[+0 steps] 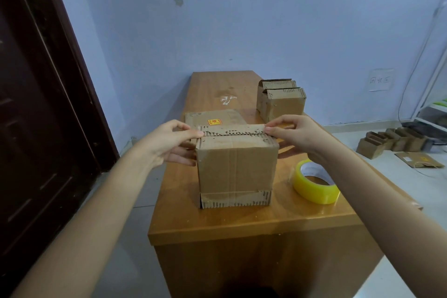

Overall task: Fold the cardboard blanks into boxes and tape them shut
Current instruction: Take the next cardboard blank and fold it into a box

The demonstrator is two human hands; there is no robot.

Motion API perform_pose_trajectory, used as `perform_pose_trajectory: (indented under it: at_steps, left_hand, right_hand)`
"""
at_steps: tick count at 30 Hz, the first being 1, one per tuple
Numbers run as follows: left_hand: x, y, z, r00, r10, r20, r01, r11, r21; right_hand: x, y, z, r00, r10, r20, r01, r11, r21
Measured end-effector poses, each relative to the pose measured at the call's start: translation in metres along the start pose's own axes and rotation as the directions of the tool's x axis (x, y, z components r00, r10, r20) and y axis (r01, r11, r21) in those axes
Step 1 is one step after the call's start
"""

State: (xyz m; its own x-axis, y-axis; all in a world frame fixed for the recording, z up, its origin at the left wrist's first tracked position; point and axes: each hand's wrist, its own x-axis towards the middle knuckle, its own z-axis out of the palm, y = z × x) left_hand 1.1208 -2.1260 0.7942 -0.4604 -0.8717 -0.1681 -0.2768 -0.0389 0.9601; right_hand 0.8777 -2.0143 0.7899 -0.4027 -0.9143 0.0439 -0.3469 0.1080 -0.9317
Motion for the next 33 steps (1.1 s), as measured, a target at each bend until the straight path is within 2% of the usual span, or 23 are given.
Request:
perform_pose_trajectory:
  at_steps: [3,5,6,8,11,13,15,17,21,23,25,28,31,33]
  left_hand:
    - [-0.001,0.000,-0.004,0.986,-0.122,0.111,0.103,0.982,0.158]
    - [-0.003,0.000,-0.004,0.981,-0.109,0.161,0.079,0.980,0.182]
    - [-0.005,0.000,-0.005,0.983,-0.082,0.167,0.051,0.982,0.183]
    - [-0.010,0.001,-0.007,0.986,0.017,0.164,-0.043,0.987,0.153]
    - [-0.018,0.004,-0.012,0.969,0.225,0.102,-0.227,0.974,0.010]
    - [-0.023,0.003,-0.010,0.928,0.368,0.051,-0.368,0.930,-0.013]
    - [-0.024,-0.006,-0.005,0.867,0.497,0.022,-0.498,0.867,0.007]
    - [-0.019,-0.022,0.000,0.826,0.563,0.002,-0.562,0.825,0.057]
    - [-0.011,-0.059,0.008,0.762,0.641,-0.089,-0.570,0.730,0.377]
    - [-0.009,-0.081,0.013,0.704,0.704,-0.093,-0.602,0.660,0.450]
    - [-0.007,-0.104,0.015,0.661,0.749,-0.052,-0.631,0.592,0.502]
    - [-0.001,-0.129,0.012,0.582,0.813,-0.018,-0.628,0.464,0.625]
    - [0.003,-0.140,0.009,0.532,0.844,0.064,-0.612,0.332,0.718]
    - [0.004,-0.141,0.010,0.561,0.820,0.112,-0.615,0.322,0.720]
  right_hand:
    - [0.001,-0.003,-0.002,0.982,0.138,0.128,-0.117,0.981,-0.155]
    - [0.000,-0.005,-0.003,0.939,0.229,0.256,-0.172,0.959,-0.226]
    - [-0.002,-0.005,-0.004,0.930,0.228,0.288,-0.168,0.961,-0.220]
    - [-0.005,-0.006,-0.006,0.942,0.138,0.306,-0.096,0.985,-0.145]
    - [-0.008,-0.007,-0.009,0.959,-0.097,0.267,0.066,0.990,0.123]
    - [-0.009,-0.005,-0.009,0.956,-0.185,0.225,0.135,0.965,0.223]
    - [-0.010,-0.003,-0.006,0.964,-0.187,0.188,0.129,0.950,0.283]
    - [-0.012,0.002,0.003,0.975,-0.154,0.158,0.092,0.933,0.348]
    - [-0.015,0.020,0.027,0.991,-0.133,0.005,0.125,0.947,0.296]
    - [-0.012,0.033,0.033,0.996,-0.083,-0.015,0.084,0.937,0.338]
    - [-0.009,0.046,0.034,0.998,0.002,0.070,-0.027,0.930,0.366]
    - [-0.008,0.059,0.034,0.953,0.046,0.299,-0.149,0.931,0.332]
    - [-0.007,0.069,0.032,0.906,0.013,0.423,-0.101,0.978,0.185]
    - [-0.004,0.076,0.031,0.914,-0.006,0.407,-0.066,0.984,0.163]
